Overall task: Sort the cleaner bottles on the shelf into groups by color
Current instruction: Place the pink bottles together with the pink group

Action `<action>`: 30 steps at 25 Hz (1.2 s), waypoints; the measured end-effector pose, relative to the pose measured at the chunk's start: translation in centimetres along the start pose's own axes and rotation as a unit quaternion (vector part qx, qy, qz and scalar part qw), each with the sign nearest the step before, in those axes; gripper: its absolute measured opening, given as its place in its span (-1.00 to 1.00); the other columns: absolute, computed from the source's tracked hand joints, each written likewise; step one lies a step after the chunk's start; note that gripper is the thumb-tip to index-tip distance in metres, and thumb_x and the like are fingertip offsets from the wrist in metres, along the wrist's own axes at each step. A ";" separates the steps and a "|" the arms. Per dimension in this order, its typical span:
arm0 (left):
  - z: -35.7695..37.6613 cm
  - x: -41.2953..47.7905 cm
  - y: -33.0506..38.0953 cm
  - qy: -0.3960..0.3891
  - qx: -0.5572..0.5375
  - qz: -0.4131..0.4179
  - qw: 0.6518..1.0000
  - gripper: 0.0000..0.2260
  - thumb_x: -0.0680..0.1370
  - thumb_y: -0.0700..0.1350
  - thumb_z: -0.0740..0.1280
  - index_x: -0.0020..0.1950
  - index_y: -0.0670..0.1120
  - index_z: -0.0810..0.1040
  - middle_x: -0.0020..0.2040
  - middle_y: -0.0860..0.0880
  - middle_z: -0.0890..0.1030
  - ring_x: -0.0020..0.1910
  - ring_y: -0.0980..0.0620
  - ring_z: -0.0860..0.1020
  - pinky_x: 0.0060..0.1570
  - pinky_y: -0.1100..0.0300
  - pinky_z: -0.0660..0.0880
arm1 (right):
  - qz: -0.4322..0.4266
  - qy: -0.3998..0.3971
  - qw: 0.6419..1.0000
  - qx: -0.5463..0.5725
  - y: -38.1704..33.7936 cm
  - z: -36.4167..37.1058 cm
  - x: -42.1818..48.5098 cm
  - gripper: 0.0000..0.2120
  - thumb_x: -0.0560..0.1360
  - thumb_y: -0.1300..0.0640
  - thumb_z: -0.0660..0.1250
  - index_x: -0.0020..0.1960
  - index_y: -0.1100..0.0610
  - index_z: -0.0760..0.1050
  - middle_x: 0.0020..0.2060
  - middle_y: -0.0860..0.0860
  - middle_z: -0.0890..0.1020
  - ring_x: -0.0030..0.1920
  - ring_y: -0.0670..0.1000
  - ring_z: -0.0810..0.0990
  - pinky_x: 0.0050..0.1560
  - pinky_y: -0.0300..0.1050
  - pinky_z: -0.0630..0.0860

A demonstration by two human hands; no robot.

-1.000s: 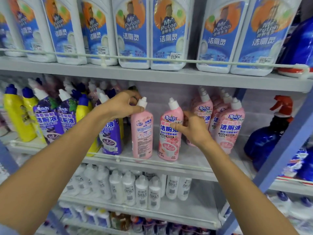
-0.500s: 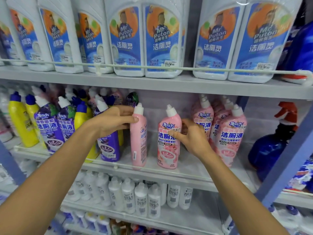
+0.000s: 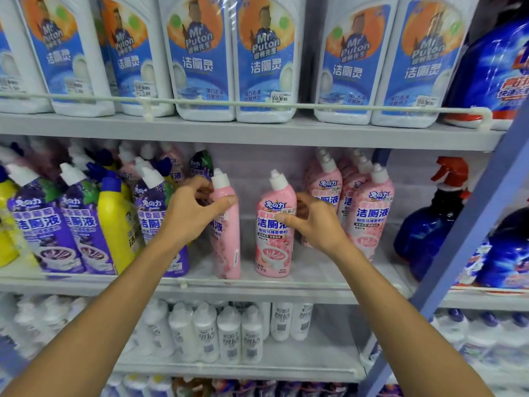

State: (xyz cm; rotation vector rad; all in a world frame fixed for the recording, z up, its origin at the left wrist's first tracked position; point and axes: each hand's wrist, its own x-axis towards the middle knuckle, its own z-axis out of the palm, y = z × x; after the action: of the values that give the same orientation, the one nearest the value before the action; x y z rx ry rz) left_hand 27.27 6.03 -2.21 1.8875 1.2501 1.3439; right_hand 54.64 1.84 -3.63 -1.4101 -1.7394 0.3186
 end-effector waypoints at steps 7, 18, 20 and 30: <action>-2.0 0.0 -1.6 -0.147 0.020 0.002 0.989 -0.50 0.37 0.00 0.62 0.21 0.07 0.48 0.10 0.10 0.65 0.03 0.11 0.66 0.09 0.00 0.63 | -0.016 -0.066 0.998 -0.009 0.6 -3.8 -1.0 -0.56 0.46 -0.09 0.50 0.25 0.08 0.55 0.00 -0.13 0.72 -0.03 -0.21 0.68 0.02 -0.22 0.62; 6.1 -1.7 0.6 0.058 0.139 0.000 0.989 -0.35 0.34 0.23 0.56 0.28 0.03 0.37 0.20 -0.11 0.49 0.14 -0.22 0.54 0.12 -0.11 0.50 | 0.057 0.035 0.994 0.085 3.9 -5.5 -5.3 -0.59 0.53 0.06 0.47 0.32 0.16 0.49 0.11 -0.08 0.69 0.09 -0.18 0.67 0.09 -0.23 0.60; 7.6 -2.0 1.3 0.073 0.113 0.007 0.991 -0.36 0.34 0.20 0.57 0.29 0.01 0.40 0.19 -0.12 0.49 0.15 -0.22 0.53 0.10 -0.07 0.47 | 0.073 0.053 0.987 0.134 4.4 -3.4 -5.1 -0.57 0.52 0.09 0.48 0.32 0.19 0.47 0.11 -0.03 0.70 0.09 -0.10 0.69 0.07 -0.16 0.63; 8.8 -3.4 -2.2 -0.029 0.052 -0.037 0.998 -0.43 0.31 0.08 0.65 0.19 -0.03 0.48 0.05 0.03 0.68 -0.05 0.07 0.64 -0.04 0.17 0.54 | 0.062 0.028 0.995 0.074 7.2 -3.6 -7.6 -0.65 0.51 0.10 0.49 0.24 0.17 0.52 0.09 -0.06 0.70 0.09 -0.10 0.69 0.10 -0.12 0.63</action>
State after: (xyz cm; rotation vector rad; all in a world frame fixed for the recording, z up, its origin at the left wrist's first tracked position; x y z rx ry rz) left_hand 34.13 4.97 -8.90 1.9155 1.3711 1.1983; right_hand 62.13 -3.65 -9.61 -1.4091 -1.5536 0.4607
